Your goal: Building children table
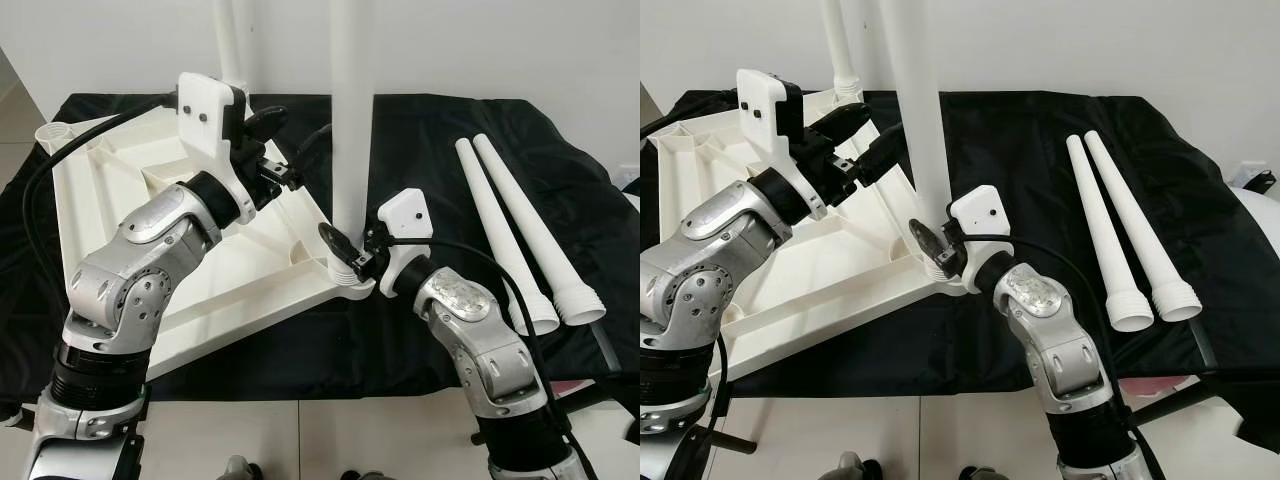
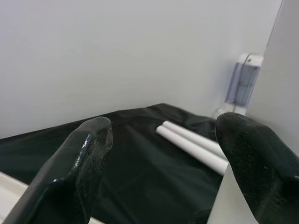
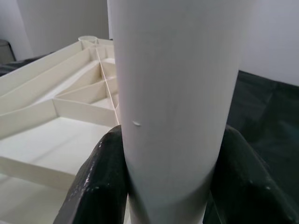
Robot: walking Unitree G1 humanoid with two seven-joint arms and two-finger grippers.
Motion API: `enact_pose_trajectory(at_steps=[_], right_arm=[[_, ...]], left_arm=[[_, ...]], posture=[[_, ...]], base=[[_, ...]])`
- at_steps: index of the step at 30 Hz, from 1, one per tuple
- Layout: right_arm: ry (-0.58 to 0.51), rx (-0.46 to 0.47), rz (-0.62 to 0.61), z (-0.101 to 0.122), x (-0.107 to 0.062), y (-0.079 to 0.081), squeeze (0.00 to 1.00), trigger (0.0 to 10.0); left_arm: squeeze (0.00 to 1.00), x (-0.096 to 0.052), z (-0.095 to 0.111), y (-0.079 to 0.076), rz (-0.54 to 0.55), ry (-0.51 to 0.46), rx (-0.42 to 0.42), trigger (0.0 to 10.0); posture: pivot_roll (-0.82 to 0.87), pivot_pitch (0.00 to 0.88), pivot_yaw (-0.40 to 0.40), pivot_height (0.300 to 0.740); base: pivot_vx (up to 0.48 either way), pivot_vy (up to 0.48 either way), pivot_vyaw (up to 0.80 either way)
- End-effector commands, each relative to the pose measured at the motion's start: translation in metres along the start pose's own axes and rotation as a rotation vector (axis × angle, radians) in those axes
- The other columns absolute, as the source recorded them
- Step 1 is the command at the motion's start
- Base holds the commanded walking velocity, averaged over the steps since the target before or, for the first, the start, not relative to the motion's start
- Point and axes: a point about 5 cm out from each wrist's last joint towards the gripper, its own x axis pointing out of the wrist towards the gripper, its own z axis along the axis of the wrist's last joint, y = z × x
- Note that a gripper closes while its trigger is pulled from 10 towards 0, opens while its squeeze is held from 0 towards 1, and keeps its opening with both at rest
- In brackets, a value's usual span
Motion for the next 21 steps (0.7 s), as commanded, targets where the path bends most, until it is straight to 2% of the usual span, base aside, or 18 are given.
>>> enact_pose_trajectory(at_steps=[1, 3, 5, 8, 9, 10, 14, 17, 18, 20, 21], right_arm=[[-0.019, 0.002, -0.008, 0.005, 0.003, 0.000, 0.00, 10.0], [-0.043, 0.016, -0.013, 0.009, 0.001, -0.001, 0.00, 10.0], [-0.055, 0.021, -0.019, 0.011, 0.000, -0.001, 0.00, 10.0], [-0.060, 0.023, -0.026, 0.012, -0.001, -0.002, 0.00, 10.0], [-0.057, 0.022, -0.062, 0.013, -0.008, -0.008, 0.00, 10.0], [-0.053, 0.022, -0.074, 0.013, -0.010, -0.011, 0.00, 10.0], [-0.049, 0.027, -0.100, 0.013, -0.016, -0.016, 0.00, 10.0], [-0.048, 0.028, -0.102, 0.013, -0.017, -0.016, 0.00, 10.0], [-0.051, 0.033, -0.120, 0.012, -0.018, -0.020, 0.00, 10.0], [-0.051, 0.033, -0.120, 0.012, -0.018, -0.020, 0.00, 10.0], [-0.065, 0.048, -0.138, 0.013, -0.019, -0.023, 0.00, 10.0]], left_arm=[[0.00, 0.007, -0.008, -0.012, -0.205, 0.036, 0.042, 10.0], [0.00, 0.013, -0.016, 0.009, -0.025, 0.081, 0.079, 10.0], [0.00, 0.014, -0.020, 0.021, 0.073, 0.117, 0.085, 10.0], [0.00, 0.013, -0.022, 0.029, 0.133, 0.128, 0.080, 10.0], [0.00, 0.007, -0.028, 0.046, 0.248, 0.170, 0.102, 10.0], [0.00, 0.004, -0.030, 0.050, 0.274, 0.182, 0.111, 10.0], [0.00, -0.004, -0.037, 0.050, 0.253, 0.223, 0.148, 10.0], [0.00, -0.005, -0.038, 0.050, 0.249, 0.225, 0.155, 10.0], [0.00, -0.012, -0.046, 0.036, 0.108, 0.272, 0.179, 10.0], [0.00, -0.012, -0.046, 0.036, 0.108, 0.272, 0.179, 10.0], [0.00, -0.021, -0.056, 0.019, -0.039, 0.332, 0.192, 10.0]], posture=[[0.02, 0.155, -0.012, 0.740], [0.02, 0.156, -0.012, 0.740], [0.02, 0.159, -0.011, 0.740], [0.02, 0.159, -0.011, 0.740], [0.01, 0.163, -0.008, 0.740], [0.01, 0.163, -0.008, 0.740], [0.00, 0.164, -0.005, 0.740], [0.00, 0.164, -0.005, 0.740], [0.00, 0.165, -0.003, 0.740], [0.00, 0.165, -0.003, 0.740], [0.00, 0.165, -0.004, 0.740]], base=[[0.000, 0.000, 0.00], [0.000, 0.000, 0.00], [0.000, 0.000, 0.00], [0.000, 0.000, 0.00], [0.000, 0.000, 0.00], [0.000, 0.000, 0.00], [0.000, 0.000, 0.00], [0.000, 0.000, 0.00], [0.000, 0.000, 0.00], [0.000, 0.000, 0.00], [0.000, 0.000, 0.00]])
